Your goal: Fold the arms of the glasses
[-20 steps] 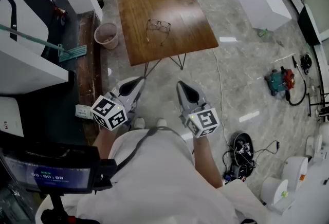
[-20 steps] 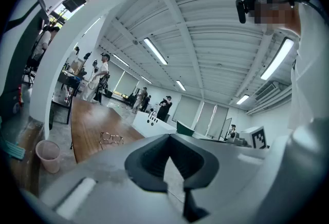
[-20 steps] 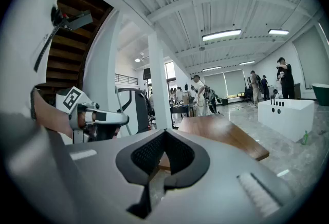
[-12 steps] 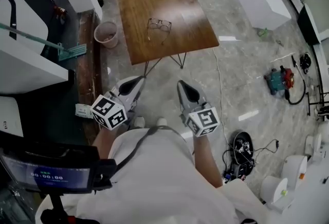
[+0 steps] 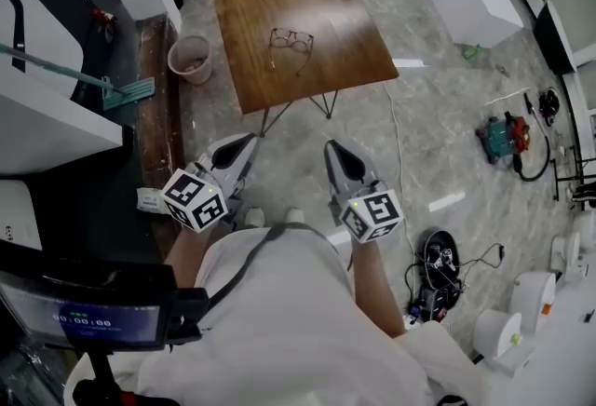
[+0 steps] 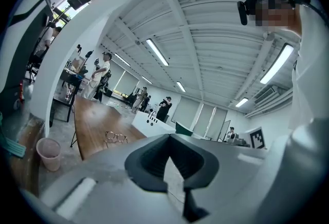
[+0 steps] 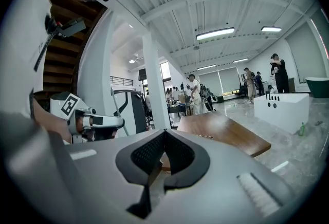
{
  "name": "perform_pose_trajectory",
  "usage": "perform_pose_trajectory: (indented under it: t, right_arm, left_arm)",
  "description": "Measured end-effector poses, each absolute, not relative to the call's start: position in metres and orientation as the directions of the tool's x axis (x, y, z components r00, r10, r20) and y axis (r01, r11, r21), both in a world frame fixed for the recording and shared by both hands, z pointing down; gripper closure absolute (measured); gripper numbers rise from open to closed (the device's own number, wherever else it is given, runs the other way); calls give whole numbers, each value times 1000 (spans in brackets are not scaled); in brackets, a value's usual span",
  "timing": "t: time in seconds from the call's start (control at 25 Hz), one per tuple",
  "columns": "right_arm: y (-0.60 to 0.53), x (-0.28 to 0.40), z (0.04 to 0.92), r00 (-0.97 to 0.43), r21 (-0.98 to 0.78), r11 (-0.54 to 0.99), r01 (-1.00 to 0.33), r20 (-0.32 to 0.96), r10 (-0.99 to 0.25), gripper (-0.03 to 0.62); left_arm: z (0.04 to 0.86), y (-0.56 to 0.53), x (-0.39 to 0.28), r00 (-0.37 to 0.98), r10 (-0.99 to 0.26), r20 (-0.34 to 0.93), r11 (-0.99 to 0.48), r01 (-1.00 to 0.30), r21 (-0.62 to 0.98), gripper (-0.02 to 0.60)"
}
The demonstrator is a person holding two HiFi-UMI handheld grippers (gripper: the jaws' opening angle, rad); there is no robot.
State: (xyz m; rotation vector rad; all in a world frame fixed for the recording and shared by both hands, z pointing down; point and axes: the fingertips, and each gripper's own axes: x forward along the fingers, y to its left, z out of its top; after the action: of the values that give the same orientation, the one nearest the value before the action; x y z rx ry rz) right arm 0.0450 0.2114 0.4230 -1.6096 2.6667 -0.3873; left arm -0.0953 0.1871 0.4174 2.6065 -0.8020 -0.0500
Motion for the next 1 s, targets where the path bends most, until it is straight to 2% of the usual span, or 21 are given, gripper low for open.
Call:
perform_pose_trajectory:
  t: [0.6, 1.0]
  right_arm:
    - [215, 1, 429, -418, -206, 383, -901, 167, -893, 585]
    - [178, -2, 433, -449, -211, 413, -886, 162, -879, 585]
  left_arm:
    - [429, 179, -152, 852, -516, 95, -756, -504, 416, 577]
    - [437, 152, -153, 837, -539, 91, -742, -523, 420, 577]
